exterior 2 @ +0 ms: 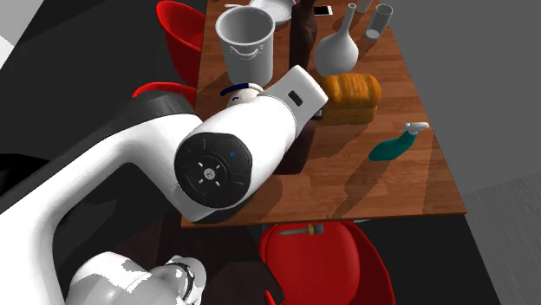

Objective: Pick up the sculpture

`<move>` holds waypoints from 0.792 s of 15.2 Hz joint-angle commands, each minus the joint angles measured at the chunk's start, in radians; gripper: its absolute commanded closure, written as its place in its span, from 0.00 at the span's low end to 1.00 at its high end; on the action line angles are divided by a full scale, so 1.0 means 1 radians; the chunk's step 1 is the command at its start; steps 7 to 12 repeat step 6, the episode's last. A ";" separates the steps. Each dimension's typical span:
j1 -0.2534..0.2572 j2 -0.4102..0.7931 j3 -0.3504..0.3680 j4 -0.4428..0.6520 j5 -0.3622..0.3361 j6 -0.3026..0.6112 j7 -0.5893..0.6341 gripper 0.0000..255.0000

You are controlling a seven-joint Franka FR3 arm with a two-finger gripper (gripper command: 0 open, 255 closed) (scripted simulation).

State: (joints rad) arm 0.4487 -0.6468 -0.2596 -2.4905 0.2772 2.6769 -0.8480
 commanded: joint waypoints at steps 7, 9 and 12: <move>-0.018 -0.006 0.019 0.065 -0.017 -0.066 0.031 1.00; -0.018 -0.006 0.019 0.065 -0.017 -0.066 0.031 1.00; -0.018 -0.006 0.019 0.065 -0.017 -0.066 0.031 1.00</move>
